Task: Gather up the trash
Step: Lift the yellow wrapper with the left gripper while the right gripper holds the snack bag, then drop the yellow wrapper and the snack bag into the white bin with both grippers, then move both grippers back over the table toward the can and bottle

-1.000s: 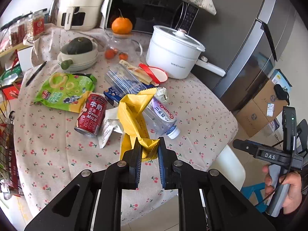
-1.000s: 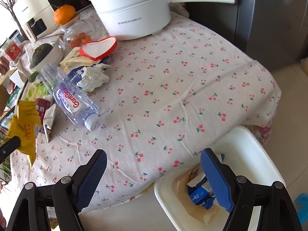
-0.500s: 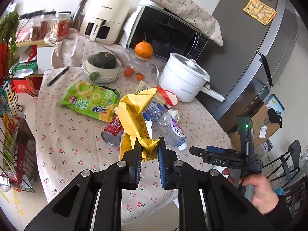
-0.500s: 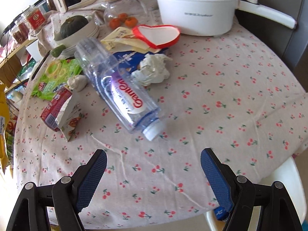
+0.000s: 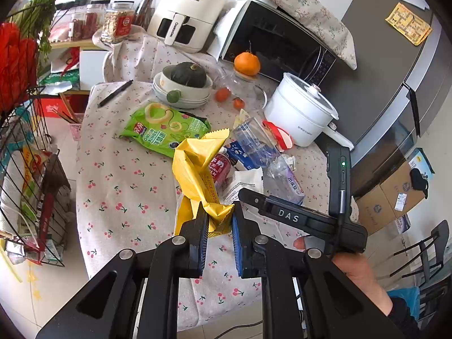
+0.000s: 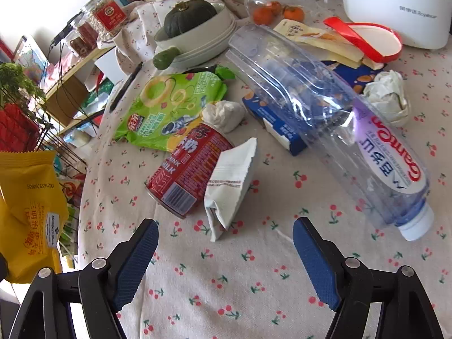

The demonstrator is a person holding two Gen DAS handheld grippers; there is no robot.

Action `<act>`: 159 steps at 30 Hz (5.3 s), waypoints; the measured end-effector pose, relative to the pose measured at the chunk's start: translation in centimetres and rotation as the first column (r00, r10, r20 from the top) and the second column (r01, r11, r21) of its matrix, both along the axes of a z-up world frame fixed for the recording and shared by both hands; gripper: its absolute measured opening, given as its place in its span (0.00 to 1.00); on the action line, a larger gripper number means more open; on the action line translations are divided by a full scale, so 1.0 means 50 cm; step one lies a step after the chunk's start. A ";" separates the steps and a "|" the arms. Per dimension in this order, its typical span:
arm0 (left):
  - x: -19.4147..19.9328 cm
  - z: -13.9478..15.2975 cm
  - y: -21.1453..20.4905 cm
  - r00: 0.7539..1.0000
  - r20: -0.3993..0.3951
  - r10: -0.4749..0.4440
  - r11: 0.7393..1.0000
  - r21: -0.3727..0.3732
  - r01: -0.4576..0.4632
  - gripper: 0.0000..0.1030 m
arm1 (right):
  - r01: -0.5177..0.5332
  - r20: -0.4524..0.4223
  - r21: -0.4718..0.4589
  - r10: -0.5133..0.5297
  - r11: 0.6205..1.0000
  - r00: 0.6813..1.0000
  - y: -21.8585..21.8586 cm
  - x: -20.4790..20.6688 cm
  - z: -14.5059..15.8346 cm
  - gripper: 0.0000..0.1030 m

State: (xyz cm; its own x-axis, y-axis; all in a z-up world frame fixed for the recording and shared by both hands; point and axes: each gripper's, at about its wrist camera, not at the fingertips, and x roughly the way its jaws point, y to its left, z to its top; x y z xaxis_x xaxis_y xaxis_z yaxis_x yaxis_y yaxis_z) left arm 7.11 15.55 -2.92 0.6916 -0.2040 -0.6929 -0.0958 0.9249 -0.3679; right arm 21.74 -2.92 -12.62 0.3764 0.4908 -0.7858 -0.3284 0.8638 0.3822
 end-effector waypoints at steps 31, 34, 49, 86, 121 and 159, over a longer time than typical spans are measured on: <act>0.030 0.001 -0.158 0.983 0.000 -0.184 0.978 -0.105 0.183 0.16 | -0.007 0.086 0.017 0.006 1.000 0.996 -0.171 -0.087 0.146 0.13; 0.033 0.004 -0.213 0.969 0.006 -0.246 0.965 -0.094 0.246 0.16 | 0.024 0.086 -0.009 -0.023 1.000 0.996 -0.233 -0.109 0.158 0.13; 0.022 -0.037 -0.524 0.829 -0.002 -0.560 0.828 -0.040 0.559 0.16 | 0.247 0.058 -0.080 -0.243 0.966 0.968 -0.564 -0.193 0.155 0.13; 0.036 -0.182 -0.733 0.770 -0.152 -0.619 0.745 0.197 0.638 0.82 | 0.369 -0.134 -0.223 -0.404 0.902 0.905 -0.766 -0.227 0.021 0.14; 0.041 -0.089 -0.483 0.894 -0.096 -0.437 0.841 0.310 0.444 0.89 | 0.320 -0.058 -0.276 -0.348 0.906 0.936 -0.625 -0.169 0.048 0.75; 0.279 -0.246 -0.115 0.956 -0.196 -0.219 0.930 0.256 0.265 0.62 | -0.091 0.104 -0.369 0.139 0.925 0.985 -0.201 0.045 -0.065 0.61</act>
